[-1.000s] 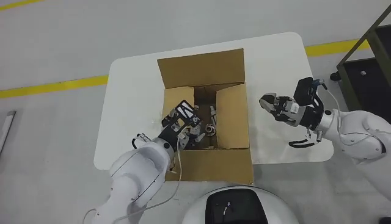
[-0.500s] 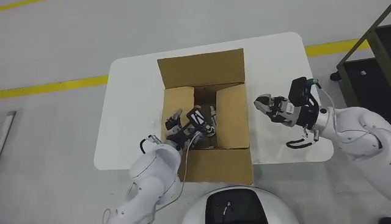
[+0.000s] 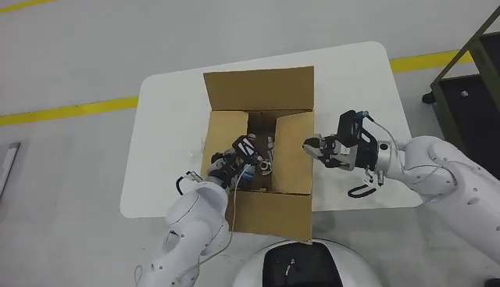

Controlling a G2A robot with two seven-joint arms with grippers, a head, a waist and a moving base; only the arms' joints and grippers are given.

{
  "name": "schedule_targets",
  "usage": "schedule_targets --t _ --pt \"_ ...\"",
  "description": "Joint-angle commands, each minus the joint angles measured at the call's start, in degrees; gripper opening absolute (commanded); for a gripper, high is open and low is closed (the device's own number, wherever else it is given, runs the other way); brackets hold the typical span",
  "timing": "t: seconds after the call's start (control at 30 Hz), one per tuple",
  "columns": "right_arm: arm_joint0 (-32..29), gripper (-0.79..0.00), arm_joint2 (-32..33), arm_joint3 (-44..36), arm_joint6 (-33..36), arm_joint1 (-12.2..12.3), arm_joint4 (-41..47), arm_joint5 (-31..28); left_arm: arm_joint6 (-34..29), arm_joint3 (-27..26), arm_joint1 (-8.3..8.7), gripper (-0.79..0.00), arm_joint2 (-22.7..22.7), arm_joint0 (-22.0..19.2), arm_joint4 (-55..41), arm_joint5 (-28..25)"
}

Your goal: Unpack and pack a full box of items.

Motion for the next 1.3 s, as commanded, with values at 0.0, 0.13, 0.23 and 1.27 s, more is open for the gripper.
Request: schedule_targets --t 0.0,0.13,0.23,1.27 --pt "0.9 -0.785 -1.0 0.9 0.2 -0.4 0.1 -0.1 0.2 -0.2 -0.06 -0.785 -0.3 0.1 0.2 0.2" --pt "2.5 -0.785 -2.2 2.4 0.6 -1.1 0.5 -0.3 -0.4 -1.0 -0.3 -0.785 -1.6 0.3 -2.0 1.6" --pt "2.7 -0.785 -1.7 2.9 0.3 -1.3 0.6 -0.3 -1.8 -1.8 -0.6 -0.785 -3.0 0.1 -5.5 3.3" --pt "0.9 -0.785 4.6 2.2 13.9 0.0 10.5 -5.9 -16.7 -8.8 -2.33 0.0 -12.7 -4.6 -31.4 20.2"
